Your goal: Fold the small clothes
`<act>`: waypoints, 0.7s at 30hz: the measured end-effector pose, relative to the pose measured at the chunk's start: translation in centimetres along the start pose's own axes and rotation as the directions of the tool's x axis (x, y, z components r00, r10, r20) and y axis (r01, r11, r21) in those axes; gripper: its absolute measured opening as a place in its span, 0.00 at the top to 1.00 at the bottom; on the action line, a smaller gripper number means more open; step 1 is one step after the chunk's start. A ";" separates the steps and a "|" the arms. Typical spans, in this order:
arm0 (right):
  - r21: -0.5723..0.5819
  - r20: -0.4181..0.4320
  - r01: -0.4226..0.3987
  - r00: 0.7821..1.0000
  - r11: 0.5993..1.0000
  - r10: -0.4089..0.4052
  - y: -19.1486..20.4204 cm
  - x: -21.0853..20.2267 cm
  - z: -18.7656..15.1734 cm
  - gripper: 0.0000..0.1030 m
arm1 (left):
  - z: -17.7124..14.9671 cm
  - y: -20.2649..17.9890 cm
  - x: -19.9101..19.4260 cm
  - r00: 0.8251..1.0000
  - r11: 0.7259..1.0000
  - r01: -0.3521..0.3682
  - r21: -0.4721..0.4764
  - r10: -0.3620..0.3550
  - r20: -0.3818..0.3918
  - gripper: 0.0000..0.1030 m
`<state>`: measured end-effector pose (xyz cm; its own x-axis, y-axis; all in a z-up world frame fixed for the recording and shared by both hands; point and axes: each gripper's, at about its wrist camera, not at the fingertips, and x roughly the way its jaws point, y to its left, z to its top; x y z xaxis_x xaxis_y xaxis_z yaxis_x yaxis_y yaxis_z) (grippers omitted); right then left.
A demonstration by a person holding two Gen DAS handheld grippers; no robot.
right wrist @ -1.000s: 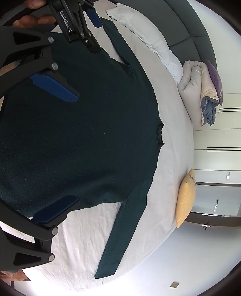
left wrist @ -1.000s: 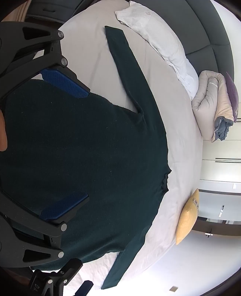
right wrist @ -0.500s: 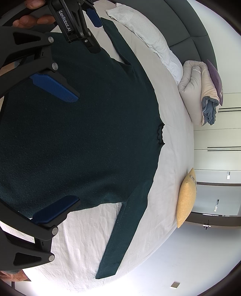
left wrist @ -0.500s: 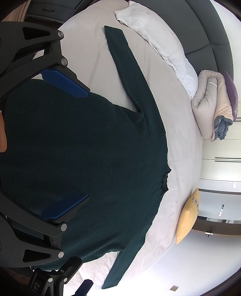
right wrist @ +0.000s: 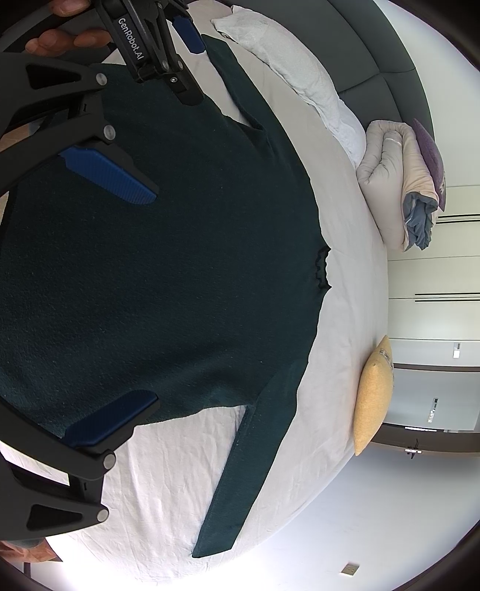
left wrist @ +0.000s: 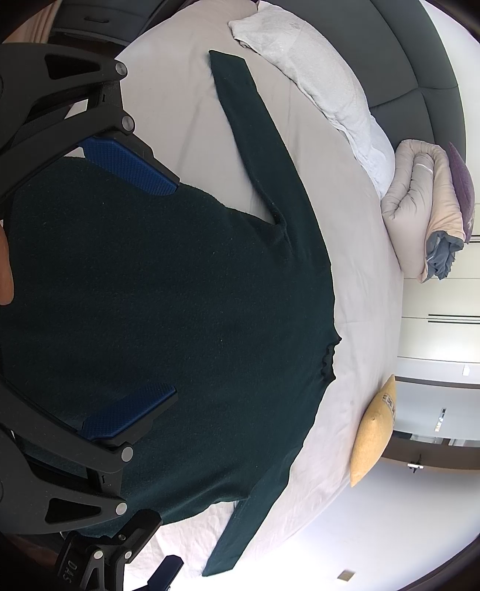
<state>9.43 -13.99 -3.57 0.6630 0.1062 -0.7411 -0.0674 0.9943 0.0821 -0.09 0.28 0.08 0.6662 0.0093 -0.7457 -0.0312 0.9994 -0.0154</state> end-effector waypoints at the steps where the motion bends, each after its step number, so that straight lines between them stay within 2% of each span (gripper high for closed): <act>1: 0.000 -0.001 0.000 1.000 1.000 0.000 0.0 0.3 -0.3 0.00 | 0.0 0.0 0.0 1.000 1.000 0.001 0.000 -0.001 0.001 0.00; 21: 0.000 -0.004 -0.001 1.000 1.000 0.001 -0.2 0.9 -0.9 0.00 | -0.1 -0.8 -0.5 1.000 1.000 0.008 0.000 -0.008 0.001 0.00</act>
<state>9.38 -14.04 -4.81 0.6598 0.1068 -0.7438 -0.0677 0.9943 0.0828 -0.46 -0.49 0.41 0.6671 0.0016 -0.7450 -0.0259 0.9994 -0.0210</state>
